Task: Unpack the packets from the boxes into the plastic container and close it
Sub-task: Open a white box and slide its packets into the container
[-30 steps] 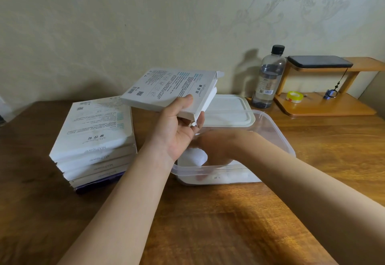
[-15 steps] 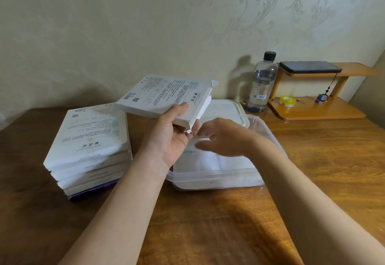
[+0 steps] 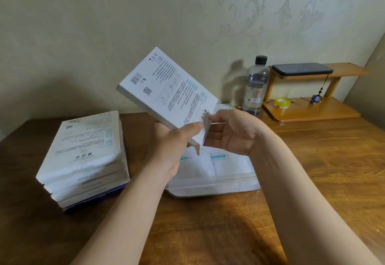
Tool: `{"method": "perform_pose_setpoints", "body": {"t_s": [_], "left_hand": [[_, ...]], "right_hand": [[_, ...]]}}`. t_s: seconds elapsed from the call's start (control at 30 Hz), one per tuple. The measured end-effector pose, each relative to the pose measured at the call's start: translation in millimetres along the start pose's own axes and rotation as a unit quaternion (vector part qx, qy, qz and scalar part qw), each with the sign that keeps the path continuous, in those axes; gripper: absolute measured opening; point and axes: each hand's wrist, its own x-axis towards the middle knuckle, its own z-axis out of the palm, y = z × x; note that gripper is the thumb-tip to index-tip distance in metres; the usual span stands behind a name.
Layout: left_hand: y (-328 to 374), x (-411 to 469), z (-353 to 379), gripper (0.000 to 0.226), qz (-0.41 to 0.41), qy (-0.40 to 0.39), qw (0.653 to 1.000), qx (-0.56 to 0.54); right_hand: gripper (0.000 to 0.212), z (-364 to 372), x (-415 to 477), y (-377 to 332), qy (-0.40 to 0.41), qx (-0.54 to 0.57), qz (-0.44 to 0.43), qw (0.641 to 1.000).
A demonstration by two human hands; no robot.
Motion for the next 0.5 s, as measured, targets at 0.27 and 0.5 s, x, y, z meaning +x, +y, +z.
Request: {"method": "perform_pose_setpoints", "body": {"t_s": [0.27, 0.5], "left_hand": [[14, 5, -8, 0.041, -0.045, 0.027, 0.992, -0.114], [11, 5, -7, 0.036, -0.097, 0.012, 0.985, -0.142]], "right_hand": [[0.031, -10, -2, -7, 0.042, 0.013, -0.062, 0.997], [0.047, -7, -10, -13, 0.045, 0.124, -0.253, 0.959]]}}
